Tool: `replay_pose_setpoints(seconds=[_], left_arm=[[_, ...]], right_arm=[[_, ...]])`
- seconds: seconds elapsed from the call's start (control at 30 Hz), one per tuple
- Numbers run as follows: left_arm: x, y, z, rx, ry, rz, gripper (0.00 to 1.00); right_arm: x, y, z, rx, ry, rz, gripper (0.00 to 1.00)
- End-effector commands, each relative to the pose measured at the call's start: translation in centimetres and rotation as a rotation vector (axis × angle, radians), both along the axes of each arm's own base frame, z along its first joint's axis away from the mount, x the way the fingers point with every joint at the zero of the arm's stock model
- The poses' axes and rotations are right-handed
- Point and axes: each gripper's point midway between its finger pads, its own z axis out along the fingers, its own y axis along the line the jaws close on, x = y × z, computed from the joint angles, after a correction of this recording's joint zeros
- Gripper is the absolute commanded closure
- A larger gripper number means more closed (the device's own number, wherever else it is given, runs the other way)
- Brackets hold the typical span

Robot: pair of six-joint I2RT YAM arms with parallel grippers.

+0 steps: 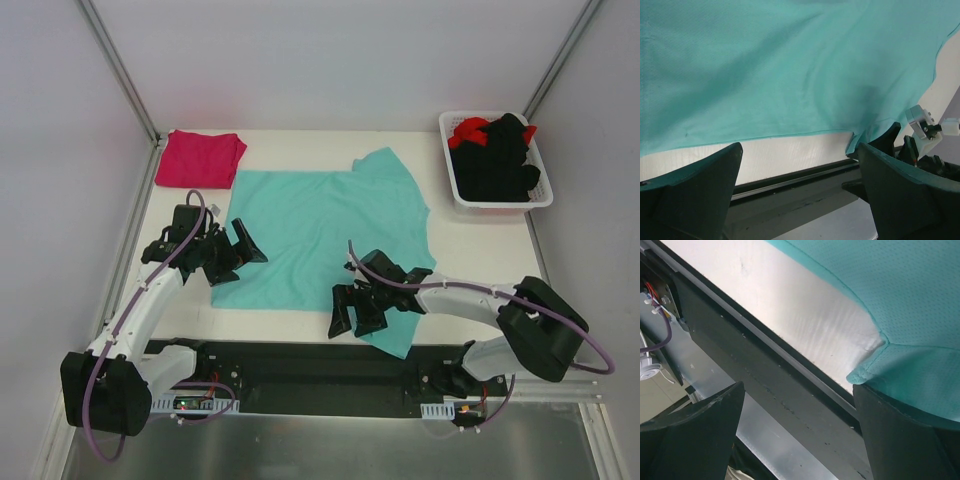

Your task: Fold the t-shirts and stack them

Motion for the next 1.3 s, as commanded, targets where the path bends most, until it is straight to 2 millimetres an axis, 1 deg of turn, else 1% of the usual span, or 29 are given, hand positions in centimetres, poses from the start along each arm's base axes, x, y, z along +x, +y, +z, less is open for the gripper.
replay_pose_setpoints(seconds=[0.0,0.1,0.13,0.17,0.2,0.23,0.27,0.33,0.4,0.53,0.63,0.67,0.7,0.73,0.77,0.83,0.87,0.9,0.93,0.97,1.03,1.07,1.1,1.13,1.17,1.2,1.27], left_arm=[[0.0,0.0,0.6,0.011,-0.027,-0.019,0.01],[0.1,0.0,1.0,0.011,-0.042,-0.019,0.01],[0.1,0.0,1.1,0.010,-0.043,-0.018,0.01],[0.1,0.0,1.1,0.010,-0.044,-0.018,0.01],[0.1,0.0,1.1,0.009,-0.042,-0.019,0.01],[0.1,-0.1,1.1,0.007,-0.042,-0.019,0.01],[0.1,-0.1,1.1,0.007,-0.040,-0.018,0.01],[0.1,-0.1,1.2,0.004,-0.041,-0.017,0.01],[0.1,-0.1,1.1,0.004,-0.039,-0.015,0.01],[0.1,-0.2,1.3,-0.003,-0.041,-0.020,0.01],[-0.1,-0.3,1.2,-0.012,-0.043,-0.024,0.01],[0.0,-0.5,1.5,-0.024,-0.059,-0.033,0.01],[0.0,-0.7,1.5,-0.033,-0.071,-0.042,0.01],[0.2,-0.7,1.7,-0.031,-0.090,-0.044,0.01],[0.7,-0.1,1.7,0.002,-0.116,-0.022,0.01],[1.7,0.5,2.1,0.047,-0.161,-0.010,0.01],[2.1,0.7,1.7,0.063,-0.155,-0.008,0.01],[2.6,0.5,2.0,0.058,-0.170,-0.015,0.01],[2.9,0.3,1.4,0.054,-0.145,-0.021,0.01],[3.1,0.2,1.1,0.052,-0.133,-0.023,0.01],[3.6,-0.1,0.7,0.057,-0.125,-0.025,0.01],[3.9,-0.2,0.0,0.068,-0.108,-0.029,0.01],[4.2,-0.3,0.0,0.074,-0.109,-0.029,0.01],[4.8,0.0,-0.2,0.099,-0.114,-0.013,0.01],[5.3,0.2,-0.7,0.124,-0.103,-0.003,0.01],[6.1,0.5,-0.4,0.151,-0.119,0.009,0.01],[7.6,1.5,-0.6,0.248,-0.135,0.050,0.01]], right_arm=[[-1.8,0.3,-0.8,-0.022,0.004,0.003,0.06],[-2.5,1.4,0.4,-0.002,-0.006,0.025,0.06],[-2.4,2.0,1.3,0.016,-0.019,0.029,0.06],[-2.7,2.2,2.3,0.025,-0.028,0.042,0.06],[-2.6,2.3,3.0,0.030,-0.046,0.045,0.06],[-2.1,3.1,4.6,0.057,-0.076,0.049,0.06],[-2.2,2.6,5.6,0.048,-0.085,0.051,0.06],[-1.7,2.6,7.1,0.053,-0.128,0.057,0.05],[-1.3,2.5,9.4,0.062,-0.165,0.051,0.05],[-0.9,1.7,11.6,0.066,-0.228,0.060,0.04],[-0.1,0.4,12.4,0.076,-0.242,0.023,0.04],[1.2,-0.4,12.4,0.078,-0.248,-0.025,0.04],[1.7,-1.1,12.2,0.076,-0.248,-0.043,0.04],[2.4,-1.7,12.4,0.083,-0.259,-0.064,0.04],[4.0,-2.9,12.2,0.069,-0.267,-0.107,0.04],[5.5,-3.9,12.3,0.059,-0.280,-0.130,0.04],[6.9,-4.8,11.7,0.031,-0.263,-0.170,0.04],[7.5,-5.1,11.5,0.031,-0.266,-0.156,0.04],[8.4,-5.3,11.5,0.030,-0.266,-0.169,0.04],[9.4,-5.8,10.5,0.002,-0.240,-0.190,0.04],[10.6,-6.3,9.9,-0.018,-0.241,-0.197,0.04],[11.5,-6.6,9.7,-0.022,-0.242,-0.218,0.04],[12.2,-7.0,8.7,-0.060,-0.225,-0.235,0.03],[12.8,-7.2,8.5,-0.068,-0.224,-0.243,0.04],[14.0,-7.6,8.9,-0.074,-0.237,-0.269,0.04],[15.0,-8.5,8.1,-0.140,-0.241,-0.295,0.04],[16.3,-10.0,8.1,-0.228,-0.258,-0.322,0.03]])
